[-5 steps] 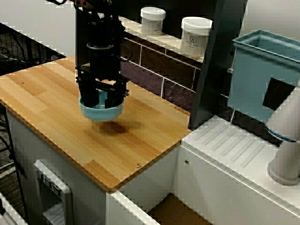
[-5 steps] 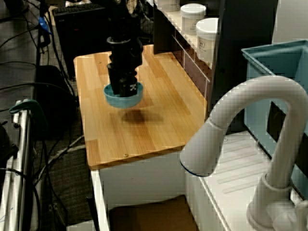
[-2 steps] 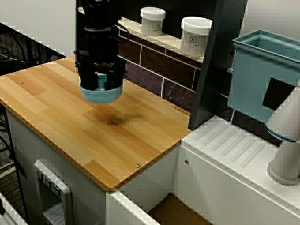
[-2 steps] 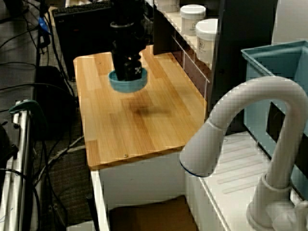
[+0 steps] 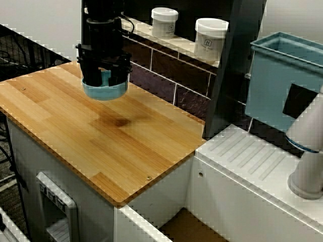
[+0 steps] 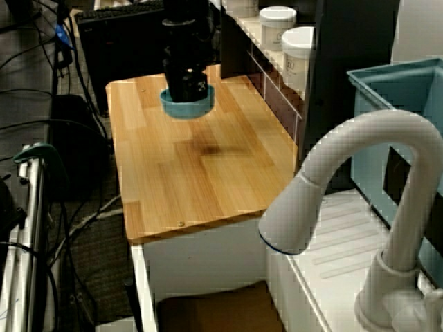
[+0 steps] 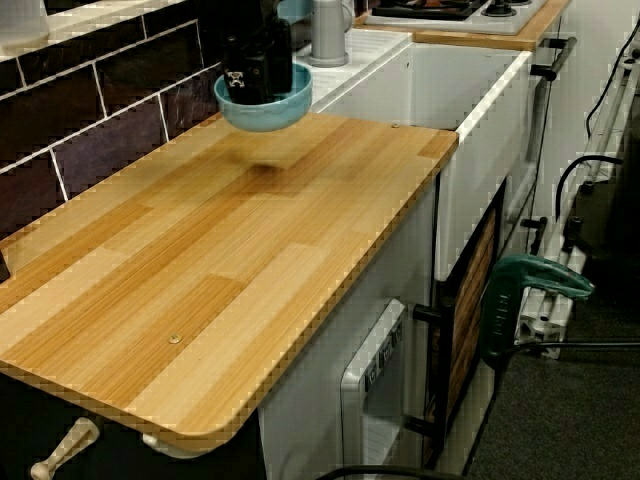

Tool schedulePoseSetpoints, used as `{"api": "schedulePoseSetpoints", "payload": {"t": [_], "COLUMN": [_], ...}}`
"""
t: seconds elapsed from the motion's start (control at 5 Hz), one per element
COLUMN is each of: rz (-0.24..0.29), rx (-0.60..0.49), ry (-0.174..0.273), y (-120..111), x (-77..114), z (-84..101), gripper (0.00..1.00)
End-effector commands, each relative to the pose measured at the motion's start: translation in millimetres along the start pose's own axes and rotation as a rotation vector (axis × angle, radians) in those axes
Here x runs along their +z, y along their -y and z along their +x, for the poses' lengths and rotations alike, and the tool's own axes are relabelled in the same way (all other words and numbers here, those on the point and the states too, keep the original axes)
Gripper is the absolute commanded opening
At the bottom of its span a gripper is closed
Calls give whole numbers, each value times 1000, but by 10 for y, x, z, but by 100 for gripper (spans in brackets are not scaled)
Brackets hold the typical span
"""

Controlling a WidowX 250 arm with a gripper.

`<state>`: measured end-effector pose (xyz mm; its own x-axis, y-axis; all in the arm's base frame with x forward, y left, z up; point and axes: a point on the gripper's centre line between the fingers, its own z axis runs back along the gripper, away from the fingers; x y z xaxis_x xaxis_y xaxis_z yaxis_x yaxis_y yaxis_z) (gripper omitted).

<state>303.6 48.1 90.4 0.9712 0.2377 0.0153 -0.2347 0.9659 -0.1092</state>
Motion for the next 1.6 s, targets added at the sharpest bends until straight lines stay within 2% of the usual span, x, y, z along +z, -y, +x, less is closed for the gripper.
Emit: {"api": "schedulePoseSetpoints", "payload": {"t": [0.0, 0.6, 1.0, 1.2, 1.4], "rz": [-1, 2, -6, 3, 5], "rx": [13, 29, 54, 65, 79], "ry": [51, 53, 59, 51, 68], "y": [-264, -461, -584, -620, -685], "x": [209, 151, 179, 133, 171], "z": [8, -74, -8, 33, 69], "gripper": [100, 100, 100, 100, 100]}}
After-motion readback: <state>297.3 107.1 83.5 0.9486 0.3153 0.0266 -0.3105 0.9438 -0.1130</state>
